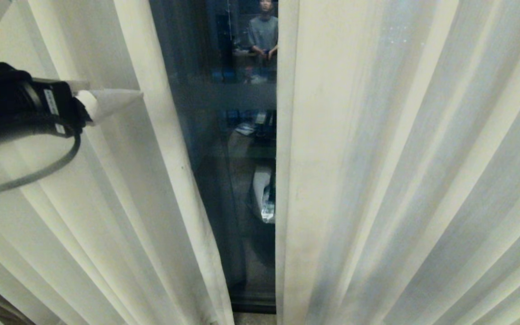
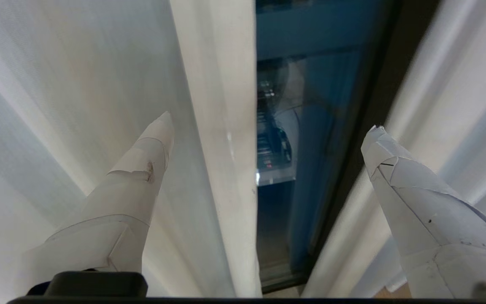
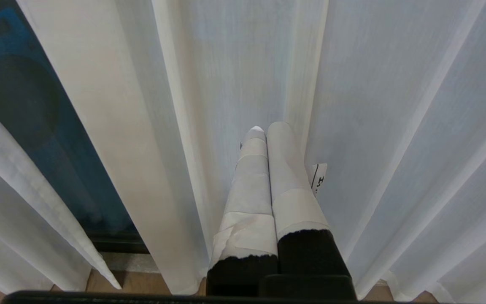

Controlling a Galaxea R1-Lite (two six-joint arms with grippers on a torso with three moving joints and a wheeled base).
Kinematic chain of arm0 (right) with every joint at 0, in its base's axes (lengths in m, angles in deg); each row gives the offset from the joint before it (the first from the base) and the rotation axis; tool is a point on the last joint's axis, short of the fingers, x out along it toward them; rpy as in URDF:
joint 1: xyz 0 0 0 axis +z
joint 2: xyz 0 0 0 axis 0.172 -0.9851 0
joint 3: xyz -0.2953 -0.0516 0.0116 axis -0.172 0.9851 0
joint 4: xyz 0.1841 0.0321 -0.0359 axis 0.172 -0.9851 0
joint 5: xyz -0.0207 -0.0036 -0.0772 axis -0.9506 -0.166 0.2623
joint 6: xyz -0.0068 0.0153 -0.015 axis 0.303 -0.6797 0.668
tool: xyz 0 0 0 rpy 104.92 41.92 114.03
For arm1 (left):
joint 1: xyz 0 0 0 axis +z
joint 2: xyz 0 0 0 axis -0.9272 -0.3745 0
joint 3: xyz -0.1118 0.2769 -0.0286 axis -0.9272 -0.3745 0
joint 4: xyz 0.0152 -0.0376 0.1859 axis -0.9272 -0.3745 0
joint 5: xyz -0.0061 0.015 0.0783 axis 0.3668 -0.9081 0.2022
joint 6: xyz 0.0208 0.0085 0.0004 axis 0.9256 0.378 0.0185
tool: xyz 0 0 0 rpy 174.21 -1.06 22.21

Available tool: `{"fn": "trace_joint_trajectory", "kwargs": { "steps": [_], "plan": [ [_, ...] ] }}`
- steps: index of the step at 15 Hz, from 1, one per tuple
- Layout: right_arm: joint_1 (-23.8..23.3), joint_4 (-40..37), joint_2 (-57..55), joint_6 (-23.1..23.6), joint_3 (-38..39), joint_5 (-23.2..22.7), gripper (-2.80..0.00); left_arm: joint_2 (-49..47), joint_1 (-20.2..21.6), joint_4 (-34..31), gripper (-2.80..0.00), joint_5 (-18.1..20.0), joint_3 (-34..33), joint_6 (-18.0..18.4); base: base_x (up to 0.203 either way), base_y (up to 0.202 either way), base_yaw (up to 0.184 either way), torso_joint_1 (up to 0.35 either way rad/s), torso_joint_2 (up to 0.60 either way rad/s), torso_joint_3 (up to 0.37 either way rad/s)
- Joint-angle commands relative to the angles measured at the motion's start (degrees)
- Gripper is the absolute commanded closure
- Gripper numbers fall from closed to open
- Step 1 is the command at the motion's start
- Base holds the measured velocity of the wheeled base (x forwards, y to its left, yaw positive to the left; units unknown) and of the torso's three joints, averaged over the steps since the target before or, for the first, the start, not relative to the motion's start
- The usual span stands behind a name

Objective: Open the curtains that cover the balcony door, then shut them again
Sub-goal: Pull the inner curtains open on both sides

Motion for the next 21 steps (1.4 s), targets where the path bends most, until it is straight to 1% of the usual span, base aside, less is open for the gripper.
{"fn": "trace_joint_trajectory", "kwargs": {
  "steps": [1,6,9,12,15,21],
  "plan": [
    [0.0,0.0,0.0,-0.02,0.01,0.02,0.0,-3.0,0.12,0.07,-2.8,-0.09,1.72,0.03,0.0,0.0,0.0,0.0,0.0,0.0],
    [0.0,0.08,0.0,-0.02,0.01,0.02,0.0,-7.87,-0.16,-0.1,-2.8,-0.37,7.46,-0.14,0.0,0.0,0.0,0.0,0.0,0.0],
    [0.0,0.0,0.0,-0.02,0.01,0.02,0.0,-11.64,-0.2,-0.04,-2.8,-2.63,11.81,-0.14,0.0,0.0,0.0,0.0,0.0,0.0],
    [0.0,0.0,0.0,-0.02,0.01,0.02,0.0,-14.7,-0.05,0.07,-2.8,-3.38,15.46,-0.06,0.0,0.0,0.0,0.0,0.0,0.0],
    [0.0,0.0,0.0,-0.02,0.01,0.02,0.0,-17.78,-0.11,0.07,-2.8,-5.84,18.99,-0.06,0.0,0.0,0.0,0.0,0.0,0.0],
    [0.0,0.0,0.0,-0.02,0.01,0.02,0.0,-24.2,-0.29,0.12,-2.8,-8.62,25.86,-0.23,0.0,0.0,0.0,0.0,0.0,0.0]
  ]
}}
